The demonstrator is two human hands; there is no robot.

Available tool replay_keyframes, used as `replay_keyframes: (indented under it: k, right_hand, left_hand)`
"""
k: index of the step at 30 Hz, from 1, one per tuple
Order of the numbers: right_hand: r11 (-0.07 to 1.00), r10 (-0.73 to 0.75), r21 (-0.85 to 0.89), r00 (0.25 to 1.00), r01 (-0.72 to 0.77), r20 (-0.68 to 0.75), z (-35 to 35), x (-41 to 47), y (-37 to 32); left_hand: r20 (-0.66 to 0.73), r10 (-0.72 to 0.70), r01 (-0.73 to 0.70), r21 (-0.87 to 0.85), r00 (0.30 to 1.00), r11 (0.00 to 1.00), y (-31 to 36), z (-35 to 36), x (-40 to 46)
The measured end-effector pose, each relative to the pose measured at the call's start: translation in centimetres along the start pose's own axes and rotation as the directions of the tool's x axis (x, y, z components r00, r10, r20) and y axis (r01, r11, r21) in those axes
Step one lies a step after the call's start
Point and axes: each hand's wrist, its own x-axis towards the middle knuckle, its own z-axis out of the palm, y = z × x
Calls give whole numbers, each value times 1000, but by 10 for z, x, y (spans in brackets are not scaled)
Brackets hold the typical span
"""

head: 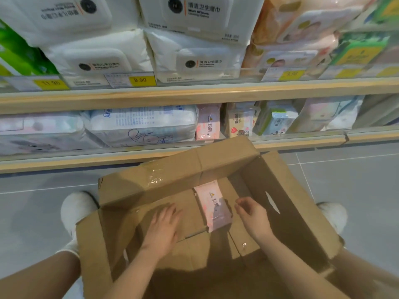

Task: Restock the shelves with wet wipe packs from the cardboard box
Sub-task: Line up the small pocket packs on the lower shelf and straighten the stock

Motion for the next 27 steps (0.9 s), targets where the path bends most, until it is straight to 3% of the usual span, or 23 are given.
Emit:
replay_keyframes:
  k: [7,13,22,27]
  right_hand:
    - [988,102,-123,994,-95,50,41,26,13]
    - [934,180,-320,983,-156,45,77,46,13]
    - [955,179,-257,978,-147,107,71,47,2]
    - [972,74,-228,993,-51,92,22,22,-15]
  left_hand:
    - [259,-103,106,1,960,994,-21,29,8]
    - [280,-132,149,-39,951,988,-24,44,8]
    - [320,-140,157,-28,937,987,-23,32,14]
    - [284,-167,203,-102,944,974,-5,13,23]
